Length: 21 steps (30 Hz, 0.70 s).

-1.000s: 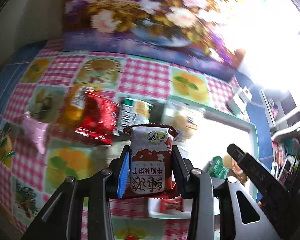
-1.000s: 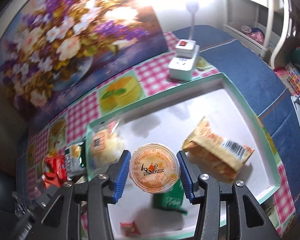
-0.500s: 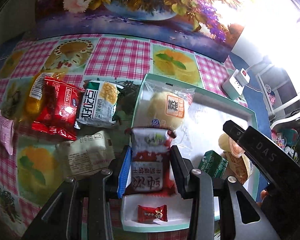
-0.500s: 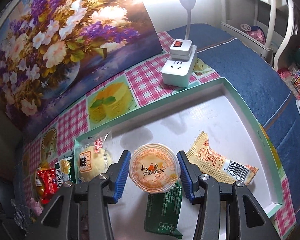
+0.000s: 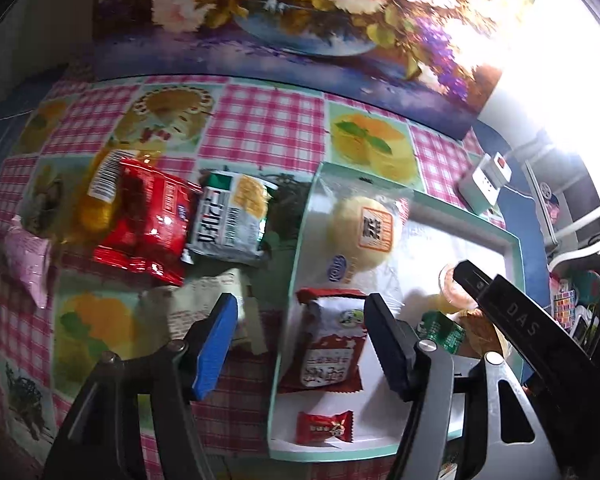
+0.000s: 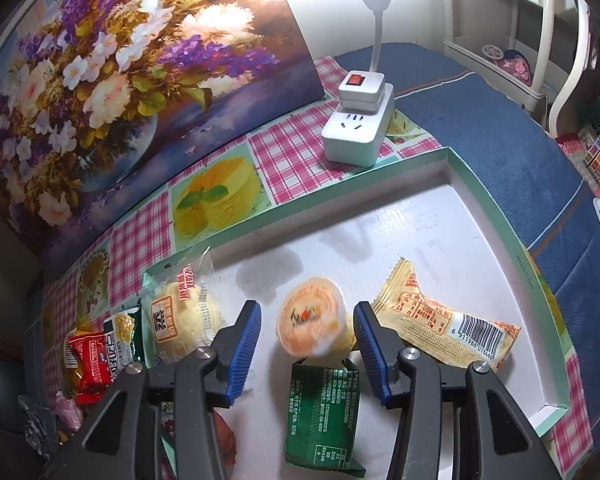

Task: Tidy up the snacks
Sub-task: 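Lower the jelly cup and milk biscuit pack into the tray and release, then lift both open grippers out of the tray toward the table snacks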

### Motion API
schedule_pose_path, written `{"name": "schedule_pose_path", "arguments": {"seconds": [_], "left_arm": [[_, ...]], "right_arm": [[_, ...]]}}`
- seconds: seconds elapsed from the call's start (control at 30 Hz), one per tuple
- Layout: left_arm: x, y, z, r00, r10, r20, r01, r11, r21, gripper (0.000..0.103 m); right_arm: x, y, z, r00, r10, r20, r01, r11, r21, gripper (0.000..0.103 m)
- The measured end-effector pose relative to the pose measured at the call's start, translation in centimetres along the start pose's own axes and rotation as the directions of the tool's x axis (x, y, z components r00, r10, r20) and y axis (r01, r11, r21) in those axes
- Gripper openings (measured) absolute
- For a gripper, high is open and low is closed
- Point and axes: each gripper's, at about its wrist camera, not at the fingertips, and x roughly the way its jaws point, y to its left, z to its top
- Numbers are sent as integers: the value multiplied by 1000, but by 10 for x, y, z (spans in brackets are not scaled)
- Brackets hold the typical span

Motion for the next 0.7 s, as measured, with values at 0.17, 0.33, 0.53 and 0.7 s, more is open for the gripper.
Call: {"name": "schedule_pose_path", "arguments": {"seconds": [0.17,0.33,0.53,0.7], "left_arm": [[-4,13,3,998,52,31,-51,998,-35,95],[-4,40,4,982,180,52,-174,978,-113,98],[-8,76,5,977,204,56,-187,957,-220,99],[-16,91,9,961,254,108,-221,943,-250,99]], "right_arm": [[-3,1,-3,1000,-9,-5,9,1000,-27,63],[-2,5,-8,1000,-11,-3,11,998,-68,87],[2,12,-14,1000,-8,-18,6,994,-108,103],[-2,18,-19,1000,4,-6,-5,990,-140,103]]}}
